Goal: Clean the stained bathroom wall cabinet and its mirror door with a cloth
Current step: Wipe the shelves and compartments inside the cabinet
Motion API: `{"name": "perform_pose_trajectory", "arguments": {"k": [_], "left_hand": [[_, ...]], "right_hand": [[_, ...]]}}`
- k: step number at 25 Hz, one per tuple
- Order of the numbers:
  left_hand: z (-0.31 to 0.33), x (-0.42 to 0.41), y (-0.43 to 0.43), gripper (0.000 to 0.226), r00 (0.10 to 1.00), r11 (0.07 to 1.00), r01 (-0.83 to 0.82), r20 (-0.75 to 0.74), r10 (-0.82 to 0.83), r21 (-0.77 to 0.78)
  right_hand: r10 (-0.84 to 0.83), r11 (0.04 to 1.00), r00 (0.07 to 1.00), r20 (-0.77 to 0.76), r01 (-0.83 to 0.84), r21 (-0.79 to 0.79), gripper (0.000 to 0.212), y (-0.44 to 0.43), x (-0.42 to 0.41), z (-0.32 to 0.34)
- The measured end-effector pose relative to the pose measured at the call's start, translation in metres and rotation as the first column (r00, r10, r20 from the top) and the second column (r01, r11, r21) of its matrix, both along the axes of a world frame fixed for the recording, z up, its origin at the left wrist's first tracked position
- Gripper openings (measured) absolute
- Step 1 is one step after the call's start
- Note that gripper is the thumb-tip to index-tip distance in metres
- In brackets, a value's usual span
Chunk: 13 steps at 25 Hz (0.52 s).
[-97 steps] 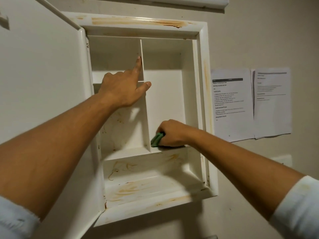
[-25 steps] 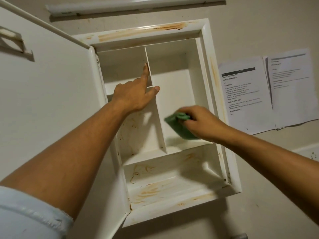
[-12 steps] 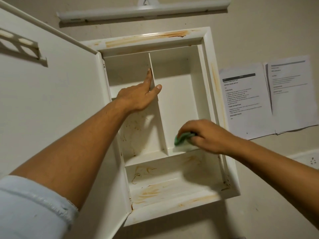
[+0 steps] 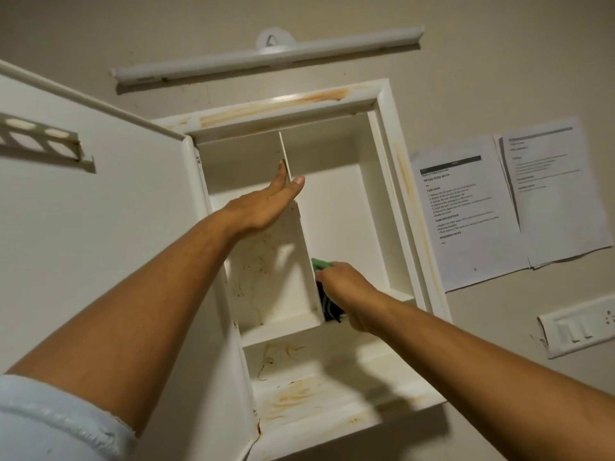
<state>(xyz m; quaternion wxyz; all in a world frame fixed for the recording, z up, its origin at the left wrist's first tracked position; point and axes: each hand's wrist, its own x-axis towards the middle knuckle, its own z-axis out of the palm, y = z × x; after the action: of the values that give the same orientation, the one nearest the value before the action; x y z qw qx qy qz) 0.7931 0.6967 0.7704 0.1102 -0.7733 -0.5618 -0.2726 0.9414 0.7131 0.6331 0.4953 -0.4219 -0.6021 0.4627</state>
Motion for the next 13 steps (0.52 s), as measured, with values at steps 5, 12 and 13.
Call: {"name": "perform_pose_trajectory", "arguments": {"k": [5, 12, 13], "left_hand": [[0.006, -0.003, 0.003, 0.088, 0.983, 0.989, 0.117, 0.15, -0.103, -0.087], [0.016, 0.002, -0.018, 0.055, 0.929, 0.971, 0.22, 0.325, -0.177, -0.098], [0.019, 0.0, -0.017, 0.057, 0.92, 0.97, 0.228, 0.345, -0.185, -0.086]], "right_hand": [[0.017, 0.985, 0.962, -0.271, -0.063, -0.164, 0.016, -0.017, -0.003, 0.006], [0.137, 0.972, 0.888, -0.438, -0.035, 0.233, 0.025, 0.006, -0.01, 0.141], [0.104, 0.961, 0.914, -0.392, 0.01, 0.278, 0.023, 0.013, -0.011, 0.14]]}}
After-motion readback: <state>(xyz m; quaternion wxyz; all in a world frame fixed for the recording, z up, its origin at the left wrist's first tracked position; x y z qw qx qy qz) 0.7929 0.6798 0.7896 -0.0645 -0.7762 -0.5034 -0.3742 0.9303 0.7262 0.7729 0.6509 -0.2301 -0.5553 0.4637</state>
